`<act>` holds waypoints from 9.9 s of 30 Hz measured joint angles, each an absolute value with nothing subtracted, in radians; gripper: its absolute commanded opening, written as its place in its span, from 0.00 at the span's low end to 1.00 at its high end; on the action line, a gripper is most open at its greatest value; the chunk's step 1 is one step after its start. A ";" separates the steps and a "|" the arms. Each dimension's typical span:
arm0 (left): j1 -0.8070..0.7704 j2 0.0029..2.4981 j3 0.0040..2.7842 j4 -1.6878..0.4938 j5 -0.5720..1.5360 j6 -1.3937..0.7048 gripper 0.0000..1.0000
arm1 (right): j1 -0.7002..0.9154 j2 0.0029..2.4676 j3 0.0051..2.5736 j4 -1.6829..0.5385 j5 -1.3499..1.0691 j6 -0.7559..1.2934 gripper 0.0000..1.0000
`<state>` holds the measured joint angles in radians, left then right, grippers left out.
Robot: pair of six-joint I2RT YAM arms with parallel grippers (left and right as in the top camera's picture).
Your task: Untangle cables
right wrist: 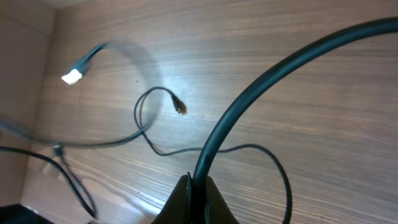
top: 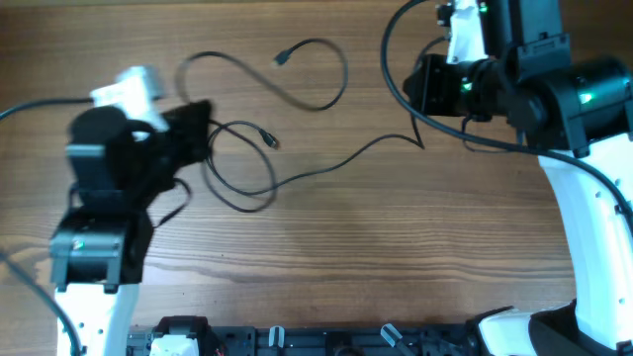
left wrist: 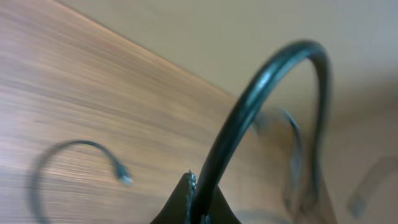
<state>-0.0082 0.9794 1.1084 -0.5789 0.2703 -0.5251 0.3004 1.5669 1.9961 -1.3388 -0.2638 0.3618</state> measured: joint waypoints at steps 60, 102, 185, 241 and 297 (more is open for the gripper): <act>0.125 1.182 1.108 -0.663 0.343 -0.562 0.04 | 0.097 2.005 1.340 -1.029 -0.021 0.446 0.81; 0.076 1.239 1.108 -0.659 0.342 -0.562 0.04 | -0.686 1.990 2.493 -1.321 -0.266 0.604 0.19; 0.184 1.381 1.110 -0.786 0.379 -0.446 0.99 | 0.570 2.085 1.542 -0.451 -0.081 1.207 0.51; 0.184 1.382 1.110 -0.786 0.379 -0.445 0.98 | -0.557 1.672 1.530 -0.605 -0.244 0.649 1.00; -0.158 1.208 1.108 -0.698 0.371 -0.184 1.00 | 0.305 1.069 1.186 -0.543 -0.017 0.109 1.00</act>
<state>-0.1581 1.2079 1.1084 -0.6983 0.3710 -0.1837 0.3050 1.0687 1.1862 -0.5426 -0.0170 0.1089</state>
